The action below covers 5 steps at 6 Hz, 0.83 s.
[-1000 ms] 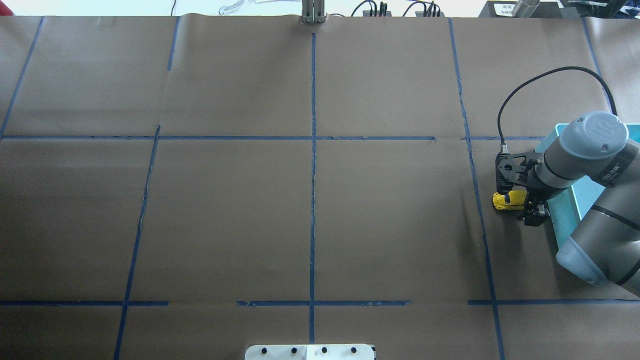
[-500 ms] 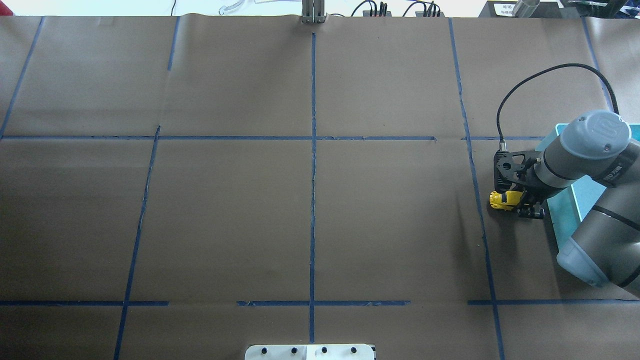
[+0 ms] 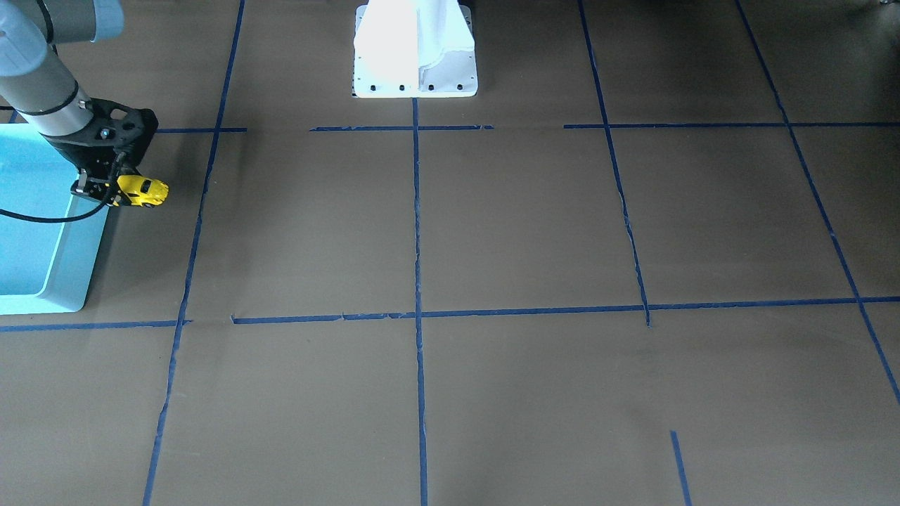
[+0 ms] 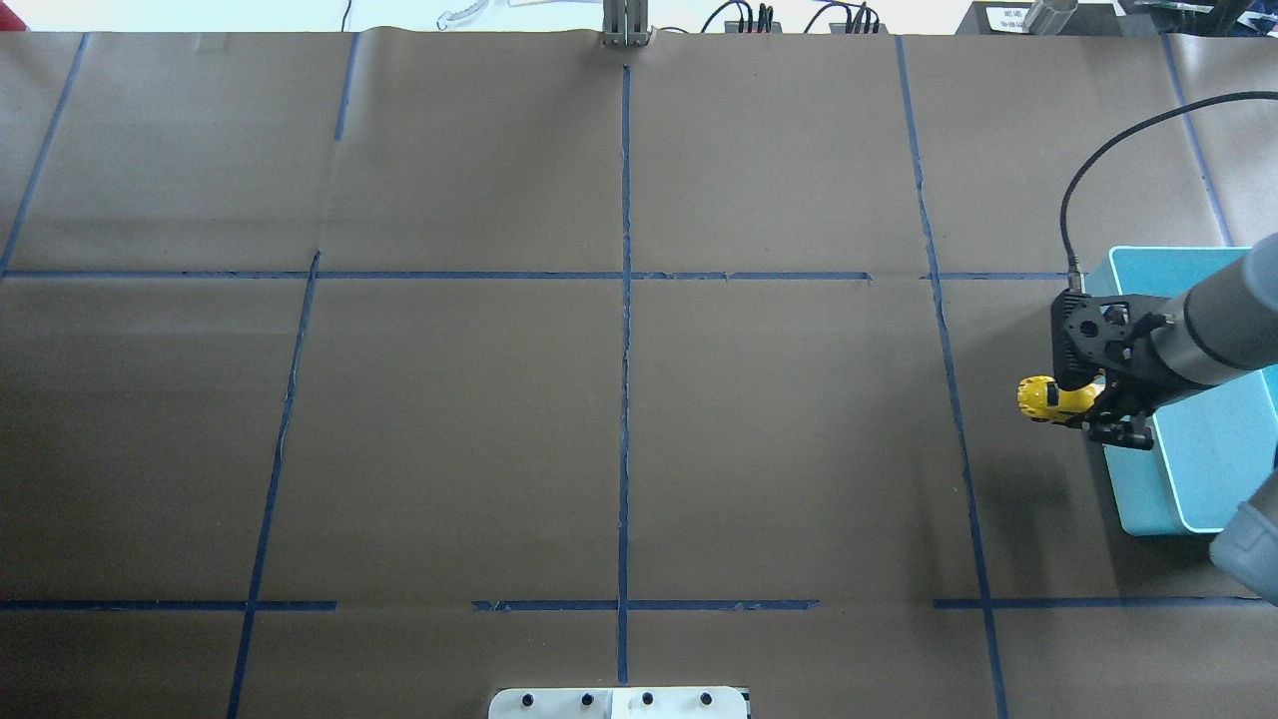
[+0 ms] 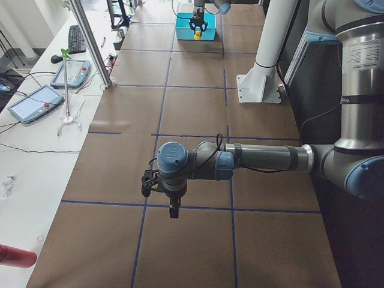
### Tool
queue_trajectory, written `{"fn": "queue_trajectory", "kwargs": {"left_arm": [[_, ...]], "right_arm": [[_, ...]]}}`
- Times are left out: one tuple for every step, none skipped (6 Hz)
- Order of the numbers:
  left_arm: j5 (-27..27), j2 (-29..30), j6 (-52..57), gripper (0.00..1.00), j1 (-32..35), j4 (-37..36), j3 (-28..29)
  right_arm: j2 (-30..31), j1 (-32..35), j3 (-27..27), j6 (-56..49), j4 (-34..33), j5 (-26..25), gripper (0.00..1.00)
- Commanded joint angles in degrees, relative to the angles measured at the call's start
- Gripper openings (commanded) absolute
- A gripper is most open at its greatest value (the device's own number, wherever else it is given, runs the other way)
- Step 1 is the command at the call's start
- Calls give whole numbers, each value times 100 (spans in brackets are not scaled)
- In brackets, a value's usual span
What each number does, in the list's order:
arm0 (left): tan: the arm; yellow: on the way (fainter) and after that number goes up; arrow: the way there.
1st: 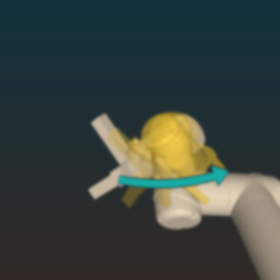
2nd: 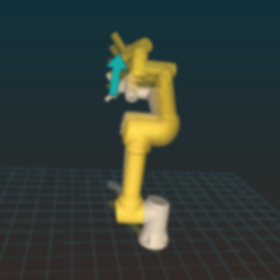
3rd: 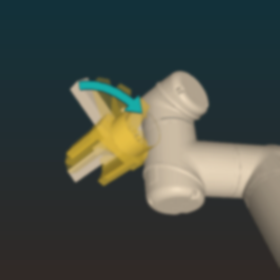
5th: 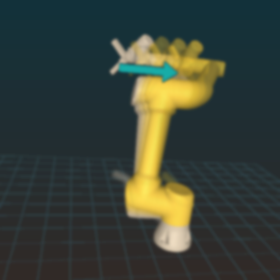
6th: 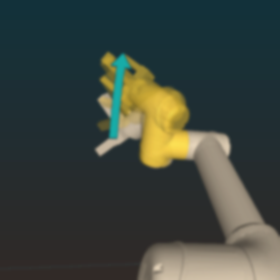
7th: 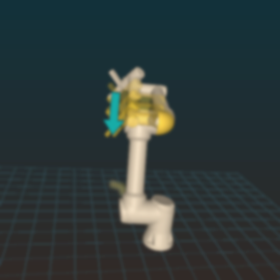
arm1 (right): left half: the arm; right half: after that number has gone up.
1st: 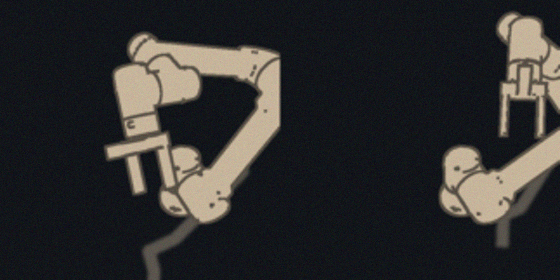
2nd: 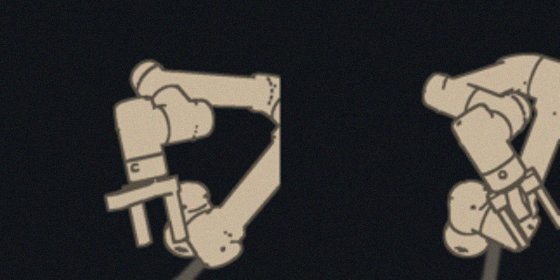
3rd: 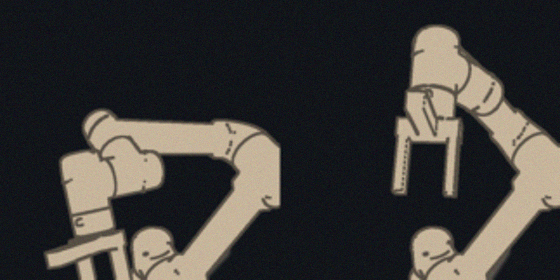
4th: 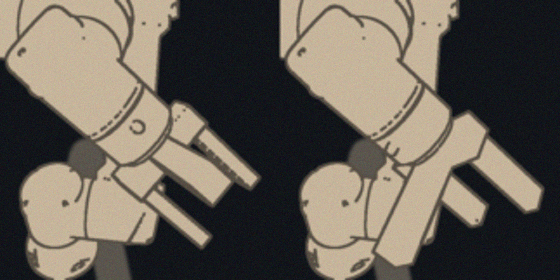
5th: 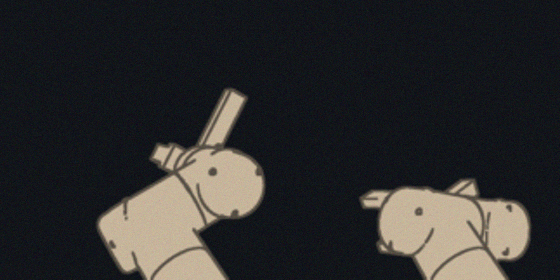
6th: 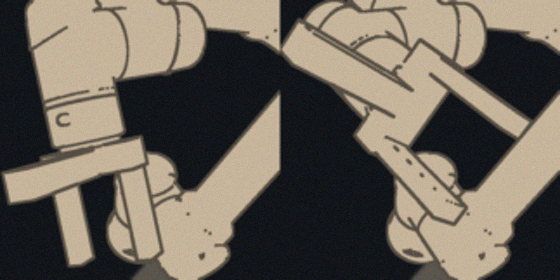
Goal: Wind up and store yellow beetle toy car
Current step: 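Lift the car with the right gripper and lower it into the blue bin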
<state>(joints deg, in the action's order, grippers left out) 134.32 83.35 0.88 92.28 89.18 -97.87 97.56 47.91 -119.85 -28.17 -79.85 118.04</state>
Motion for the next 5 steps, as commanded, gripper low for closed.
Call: {"fn": "queue_trajectory", "kwargs": {"left_arm": [[-3,14,0,100,0,29,-4],[6,23,0,100,0,38,-21],[6,23,-9,100,0,12,-39],[15,23,0,100,0,-32,-30],[15,32,0,100,-8,-32,-39]], "right_arm": [[1023,533,-782,-362,48,254,0],[1376,692,-655,-1209,65,264,0],[1388,990,-236,-1670,196,255,0],[1379,1062,282,-1762,667,246,0],[1336,1054,905,-1702,1359,238,0]]}}
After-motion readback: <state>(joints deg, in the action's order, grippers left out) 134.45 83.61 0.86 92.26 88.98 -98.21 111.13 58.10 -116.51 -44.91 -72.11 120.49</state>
